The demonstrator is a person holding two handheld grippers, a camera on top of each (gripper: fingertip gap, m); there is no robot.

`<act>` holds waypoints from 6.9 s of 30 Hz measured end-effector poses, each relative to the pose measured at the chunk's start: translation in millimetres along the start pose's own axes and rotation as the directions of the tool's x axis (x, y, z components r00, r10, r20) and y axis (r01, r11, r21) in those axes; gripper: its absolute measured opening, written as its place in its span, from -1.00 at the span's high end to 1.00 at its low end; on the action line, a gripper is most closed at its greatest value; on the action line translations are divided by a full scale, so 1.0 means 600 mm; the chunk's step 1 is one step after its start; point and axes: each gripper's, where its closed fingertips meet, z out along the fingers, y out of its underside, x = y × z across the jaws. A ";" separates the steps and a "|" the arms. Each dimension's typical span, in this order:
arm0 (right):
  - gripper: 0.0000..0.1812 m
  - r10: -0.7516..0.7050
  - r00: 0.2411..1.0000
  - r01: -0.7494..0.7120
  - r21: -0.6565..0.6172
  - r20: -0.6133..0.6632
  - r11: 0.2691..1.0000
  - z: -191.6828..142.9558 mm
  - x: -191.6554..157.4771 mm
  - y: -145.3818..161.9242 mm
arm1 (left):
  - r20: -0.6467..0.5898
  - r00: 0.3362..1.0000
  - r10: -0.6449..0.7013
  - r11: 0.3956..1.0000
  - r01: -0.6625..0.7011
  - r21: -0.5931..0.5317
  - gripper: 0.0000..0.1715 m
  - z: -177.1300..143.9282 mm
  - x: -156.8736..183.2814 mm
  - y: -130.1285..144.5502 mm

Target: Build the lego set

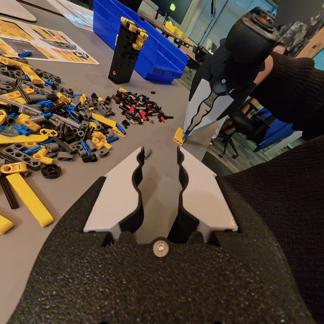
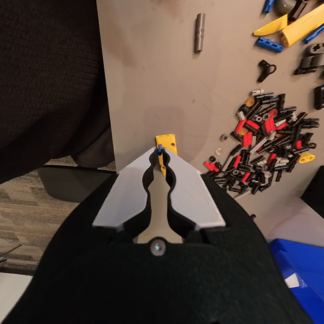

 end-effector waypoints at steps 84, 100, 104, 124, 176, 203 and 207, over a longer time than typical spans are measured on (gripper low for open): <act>0.93 0.334 0.822 -0.563 0.748 0.461 0.352 -0.102 -0.049 -0.144 | -0.136 0.928 0.347 0.936 -0.353 -0.017 0.96 0.063 0.112 0.026; 0.94 0.354 0.836 -0.547 0.591 0.419 0.593 -0.059 -0.073 -0.158 | -0.119 0.859 0.497 0.848 -0.510 -0.144 0.96 0.061 0.111 0.059; 0.94 0.353 0.827 -0.559 0.582 0.437 0.590 -0.052 -0.075 -0.158 | -0.122 0.852 0.509 0.836 -0.523 -0.165 0.96 0.061 0.109 0.066; 0.96 0.464 0.878 -0.410 0.314 -0.117 0.856 -0.036 -0.007 0.044 | -0.093 0.977 0.192 0.981 -0.189 0.031 0.62 0.049 0.083 0.011; 0.96 0.247 0.958 -0.260 -0.077 -0.147 0.963 0.004 0.001 0.022 | -0.093 0.987 0.133 0.991 -0.130 0.032 0.62 0.048 0.068 0.009; 0.96 0.194 0.972 -0.209 -0.116 -0.130 0.971 0.016 -0.002 0.018 | -0.098 0.988 0.117 0.993 -0.114 0.035 0.62 0.046 0.068 0.008; 0.96 0.194 0.974 -0.205 -0.097 -0.119 0.974 0.027 -0.007 0.027 | -0.099 0.989 0.114 0.993 -0.111 0.037 0.62 0.046 0.067 0.007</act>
